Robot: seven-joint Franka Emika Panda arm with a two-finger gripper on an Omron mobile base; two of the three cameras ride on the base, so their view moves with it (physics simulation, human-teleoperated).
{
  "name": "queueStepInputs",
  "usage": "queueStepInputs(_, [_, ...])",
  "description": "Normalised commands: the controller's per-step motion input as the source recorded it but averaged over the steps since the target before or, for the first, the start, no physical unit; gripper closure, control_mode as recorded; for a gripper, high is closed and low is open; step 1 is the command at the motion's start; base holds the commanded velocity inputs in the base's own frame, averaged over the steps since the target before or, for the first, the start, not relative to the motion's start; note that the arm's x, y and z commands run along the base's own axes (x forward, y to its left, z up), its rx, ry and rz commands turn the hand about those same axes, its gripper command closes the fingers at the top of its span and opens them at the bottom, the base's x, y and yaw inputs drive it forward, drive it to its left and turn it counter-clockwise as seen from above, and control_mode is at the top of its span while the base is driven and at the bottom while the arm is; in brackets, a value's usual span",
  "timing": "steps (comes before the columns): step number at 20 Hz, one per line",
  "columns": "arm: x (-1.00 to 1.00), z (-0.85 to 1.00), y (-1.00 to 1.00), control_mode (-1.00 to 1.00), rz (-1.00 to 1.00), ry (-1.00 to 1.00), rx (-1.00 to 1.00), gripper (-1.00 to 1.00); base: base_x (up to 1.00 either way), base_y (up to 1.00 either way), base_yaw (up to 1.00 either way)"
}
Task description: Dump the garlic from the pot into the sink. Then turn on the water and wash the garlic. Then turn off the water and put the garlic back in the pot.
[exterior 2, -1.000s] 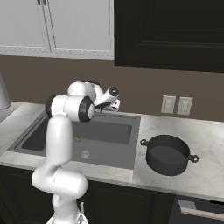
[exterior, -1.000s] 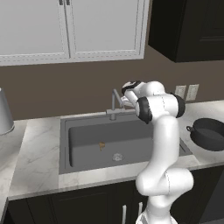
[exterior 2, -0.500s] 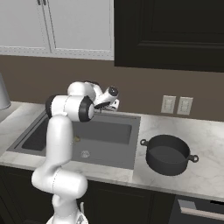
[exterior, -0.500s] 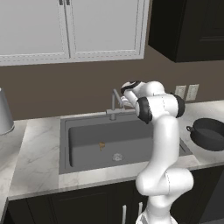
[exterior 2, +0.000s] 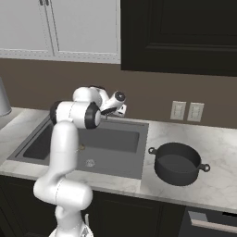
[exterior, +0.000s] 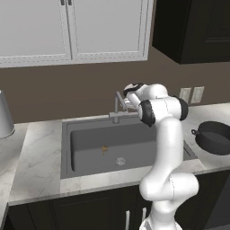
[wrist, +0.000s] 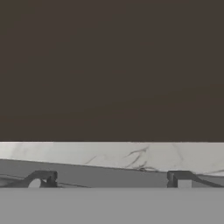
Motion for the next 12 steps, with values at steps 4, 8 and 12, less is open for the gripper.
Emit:
queueStepInputs(4, [0.28, -0.01, 0.00, -1.00, 0.00, 0.00, 0.00, -1.00, 0.00, 0.00, 0.00])
queueStepInputs(8, [0.35, -0.17, 0.00, -1.00, 0.00, 0.06, 0.00, -1.00, 0.00, 0.00, 0.00])
queueStepInputs(12, [0.39, -0.33, 0.00, -1.00, 0.00, 0.11, 0.00, -1.00, 0.00, 0.00, 0.00])
